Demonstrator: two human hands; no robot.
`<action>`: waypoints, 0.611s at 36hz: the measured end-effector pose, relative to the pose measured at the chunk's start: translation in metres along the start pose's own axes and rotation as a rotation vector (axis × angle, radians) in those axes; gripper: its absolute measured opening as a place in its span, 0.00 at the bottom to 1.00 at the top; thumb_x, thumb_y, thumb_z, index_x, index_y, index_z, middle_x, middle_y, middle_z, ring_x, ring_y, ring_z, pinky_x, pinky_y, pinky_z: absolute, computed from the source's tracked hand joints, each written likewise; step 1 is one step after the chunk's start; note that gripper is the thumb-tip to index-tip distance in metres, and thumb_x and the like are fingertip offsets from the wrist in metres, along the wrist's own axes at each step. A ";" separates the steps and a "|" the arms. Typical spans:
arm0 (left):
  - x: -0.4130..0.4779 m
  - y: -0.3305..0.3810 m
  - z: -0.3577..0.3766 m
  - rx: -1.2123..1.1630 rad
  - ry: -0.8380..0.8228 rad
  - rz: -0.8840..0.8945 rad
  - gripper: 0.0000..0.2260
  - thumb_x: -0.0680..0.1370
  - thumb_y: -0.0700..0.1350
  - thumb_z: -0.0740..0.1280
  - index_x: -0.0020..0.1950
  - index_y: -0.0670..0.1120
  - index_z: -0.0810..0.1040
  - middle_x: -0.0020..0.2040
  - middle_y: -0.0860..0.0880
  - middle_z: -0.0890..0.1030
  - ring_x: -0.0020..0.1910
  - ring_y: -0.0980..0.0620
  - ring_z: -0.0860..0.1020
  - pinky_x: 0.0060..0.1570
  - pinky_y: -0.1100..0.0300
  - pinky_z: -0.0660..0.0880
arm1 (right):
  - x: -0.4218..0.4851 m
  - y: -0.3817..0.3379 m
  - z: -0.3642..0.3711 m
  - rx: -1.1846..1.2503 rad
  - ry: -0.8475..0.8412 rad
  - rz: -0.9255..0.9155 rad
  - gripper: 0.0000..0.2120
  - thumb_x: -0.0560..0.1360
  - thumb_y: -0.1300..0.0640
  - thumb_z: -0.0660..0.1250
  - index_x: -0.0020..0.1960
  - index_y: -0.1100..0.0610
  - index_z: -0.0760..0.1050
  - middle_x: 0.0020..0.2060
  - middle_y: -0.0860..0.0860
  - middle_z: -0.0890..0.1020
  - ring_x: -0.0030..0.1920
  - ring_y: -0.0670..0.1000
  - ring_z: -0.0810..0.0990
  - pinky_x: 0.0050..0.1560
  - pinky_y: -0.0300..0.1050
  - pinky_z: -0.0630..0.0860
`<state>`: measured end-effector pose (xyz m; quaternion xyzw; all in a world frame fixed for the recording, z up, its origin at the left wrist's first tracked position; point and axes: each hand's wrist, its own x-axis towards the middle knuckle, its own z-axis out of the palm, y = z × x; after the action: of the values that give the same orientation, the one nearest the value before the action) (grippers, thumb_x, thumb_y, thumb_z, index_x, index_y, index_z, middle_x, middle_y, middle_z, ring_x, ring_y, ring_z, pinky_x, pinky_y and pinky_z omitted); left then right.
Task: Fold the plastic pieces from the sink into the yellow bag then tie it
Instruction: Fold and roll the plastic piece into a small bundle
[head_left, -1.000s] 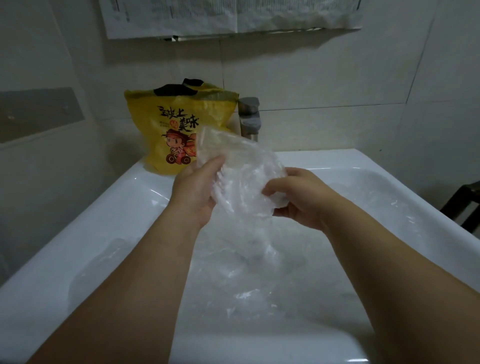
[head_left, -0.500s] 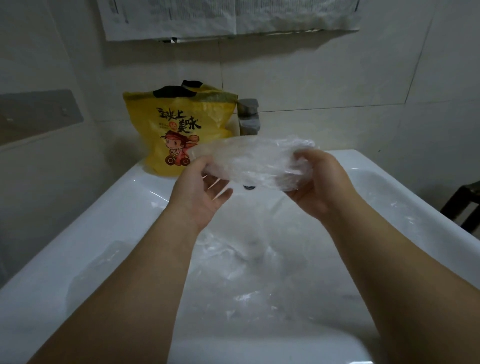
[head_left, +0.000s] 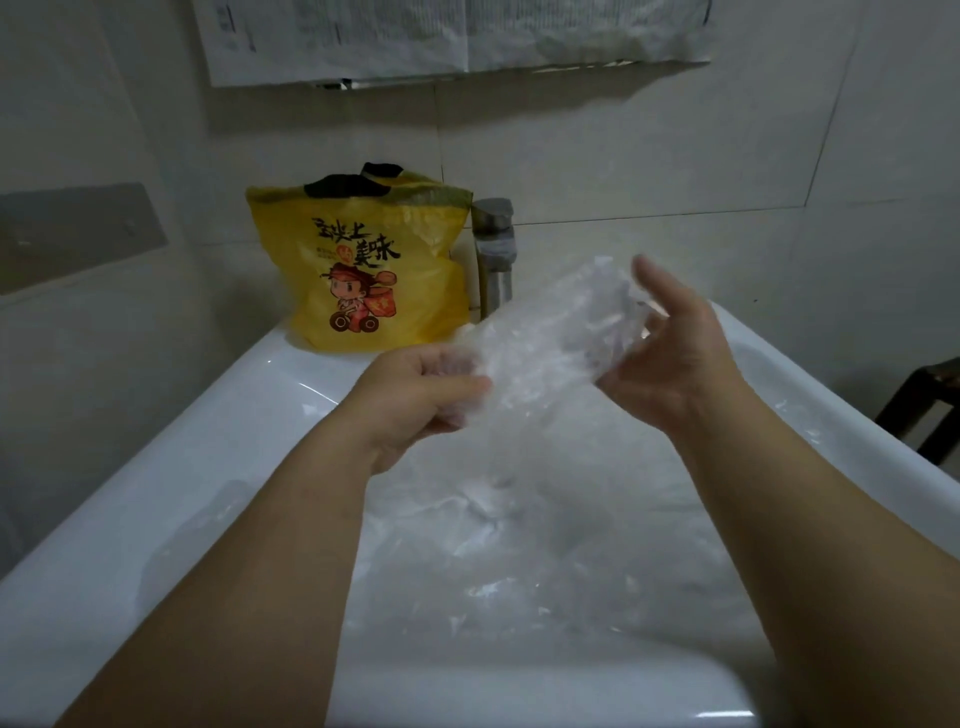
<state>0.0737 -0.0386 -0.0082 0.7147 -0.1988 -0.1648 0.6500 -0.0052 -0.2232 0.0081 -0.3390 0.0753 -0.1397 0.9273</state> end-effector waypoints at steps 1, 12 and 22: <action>0.001 0.000 0.002 -0.067 0.003 0.008 0.06 0.74 0.35 0.71 0.47 0.43 0.78 0.34 0.51 0.76 0.26 0.60 0.74 0.32 0.67 0.76 | 0.001 -0.001 -0.001 0.119 -0.029 0.016 0.38 0.64 0.51 0.76 0.70 0.59 0.66 0.59 0.61 0.79 0.51 0.64 0.83 0.50 0.60 0.80; 0.002 0.000 0.000 0.037 -0.170 -0.066 0.08 0.74 0.35 0.71 0.50 0.45 0.80 0.37 0.52 0.82 0.37 0.58 0.81 0.38 0.64 0.80 | 0.009 0.016 0.004 -0.219 0.138 -0.145 0.13 0.75 0.66 0.65 0.60 0.62 0.73 0.54 0.60 0.81 0.50 0.56 0.82 0.44 0.46 0.82; -0.002 0.000 0.011 0.121 -0.217 -0.036 0.05 0.72 0.43 0.73 0.47 0.46 0.82 0.39 0.52 0.84 0.38 0.58 0.82 0.37 0.65 0.77 | 0.003 0.018 0.008 -0.324 -0.024 -0.142 0.12 0.74 0.60 0.68 0.57 0.58 0.74 0.55 0.59 0.81 0.54 0.58 0.82 0.54 0.51 0.80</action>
<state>0.0665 -0.0470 -0.0094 0.7341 -0.2648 -0.2404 0.5773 0.0038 -0.2060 0.0020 -0.4901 0.0614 -0.1869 0.8492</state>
